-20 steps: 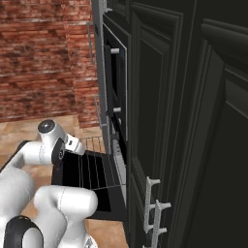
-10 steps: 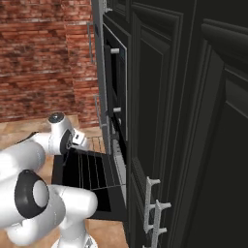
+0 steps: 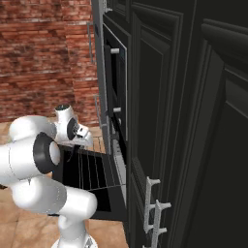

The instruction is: Place the fish on the rack of the oven, and slide the rack back inside. Close the oven door.

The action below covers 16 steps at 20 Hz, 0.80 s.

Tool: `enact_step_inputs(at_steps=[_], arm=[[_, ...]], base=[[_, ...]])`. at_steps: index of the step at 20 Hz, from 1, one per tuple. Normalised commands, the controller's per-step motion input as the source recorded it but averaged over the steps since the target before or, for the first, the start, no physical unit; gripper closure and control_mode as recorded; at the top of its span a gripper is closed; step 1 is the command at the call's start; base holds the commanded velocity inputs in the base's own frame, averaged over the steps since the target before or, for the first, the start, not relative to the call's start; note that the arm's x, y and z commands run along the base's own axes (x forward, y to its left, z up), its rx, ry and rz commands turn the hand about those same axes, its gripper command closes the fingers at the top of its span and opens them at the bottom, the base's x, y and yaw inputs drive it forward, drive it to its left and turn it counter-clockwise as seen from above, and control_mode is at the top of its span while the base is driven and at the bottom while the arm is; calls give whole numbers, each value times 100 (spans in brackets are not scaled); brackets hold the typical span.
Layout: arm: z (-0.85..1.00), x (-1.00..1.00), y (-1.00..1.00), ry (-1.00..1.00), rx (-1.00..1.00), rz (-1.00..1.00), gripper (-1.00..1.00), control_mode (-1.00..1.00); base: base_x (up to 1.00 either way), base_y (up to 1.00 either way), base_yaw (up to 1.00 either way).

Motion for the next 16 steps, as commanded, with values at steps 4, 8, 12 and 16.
enact_step_inputs(at_steps=[4, 8, 12, 16], arm=[[-28, 39, 0, 17, -8, 0, 100, -100], [-32, 37, 0, 17, -7, 1, 100, -100], [-48, 12, 0, 11, -5, 0, 100, -100], [-58, 17, 0, 0, -3, 0, 100, -100]], base=[[0, 0, 0], [0, 0, 0], [0, 0, 0], [0, 0, 0]])
